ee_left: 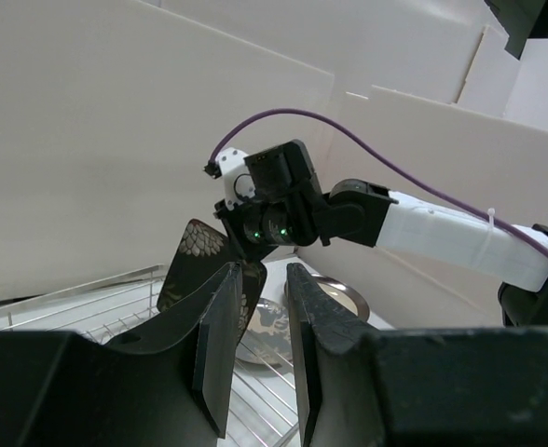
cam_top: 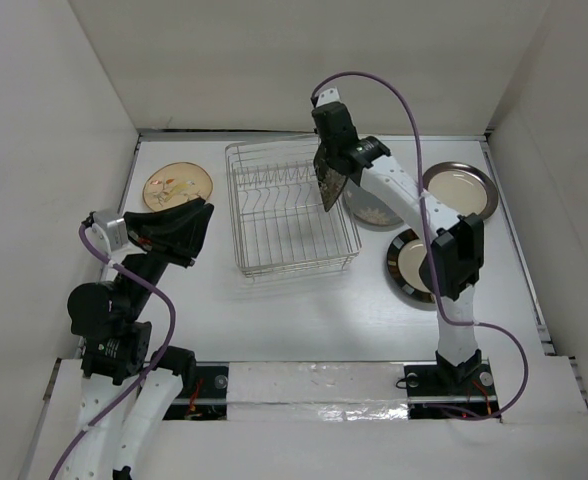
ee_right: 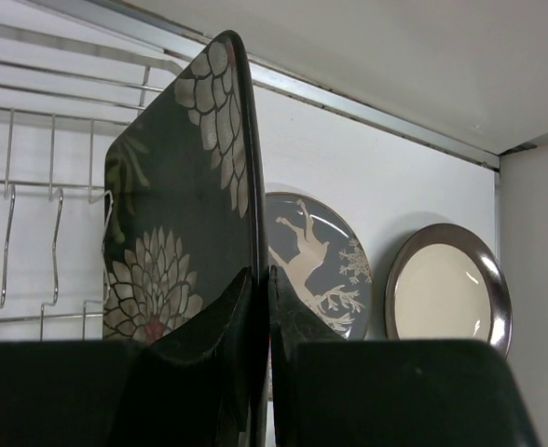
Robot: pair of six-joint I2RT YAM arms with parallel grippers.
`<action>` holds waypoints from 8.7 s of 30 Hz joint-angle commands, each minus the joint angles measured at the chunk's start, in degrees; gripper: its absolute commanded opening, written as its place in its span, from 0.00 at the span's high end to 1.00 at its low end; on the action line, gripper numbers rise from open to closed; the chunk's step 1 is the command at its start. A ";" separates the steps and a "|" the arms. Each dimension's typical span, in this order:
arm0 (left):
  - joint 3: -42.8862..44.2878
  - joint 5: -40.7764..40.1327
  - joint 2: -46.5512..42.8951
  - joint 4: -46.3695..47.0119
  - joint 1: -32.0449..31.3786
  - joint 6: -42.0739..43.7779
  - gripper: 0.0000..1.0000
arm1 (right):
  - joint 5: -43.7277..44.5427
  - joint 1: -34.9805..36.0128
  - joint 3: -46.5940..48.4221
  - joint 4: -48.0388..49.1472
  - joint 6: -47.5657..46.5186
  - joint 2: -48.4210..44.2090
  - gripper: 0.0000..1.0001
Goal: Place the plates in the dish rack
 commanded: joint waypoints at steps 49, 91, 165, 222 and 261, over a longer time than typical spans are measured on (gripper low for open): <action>-5.11 -14.45 22.56 1.34 2.51 -16.81 0.84 | -24.38 5.64 -64.11 42.35 23.81 -55.96 0.97; 10.27 -11.56 82.69 8.99 32.66 -21.73 0.49 | -32.90 0.10 -78.89 38.83 26.27 -67.05 0.50; -19.43 19.64 26.44 40.19 25.28 -42.57 1.00 | -50.04 4.85 -45.84 44.88 28.29 -32.59 0.12; -22.42 23.94 28.37 45.45 25.80 -46.51 0.24 | -33.54 8.19 -37.41 43.84 29.45 -30.30 1.00; -27.78 28.52 34.44 67.44 27.03 -59.35 0.24 | 9.81 7.84 -6.02 22.65 3.94 -2.89 1.00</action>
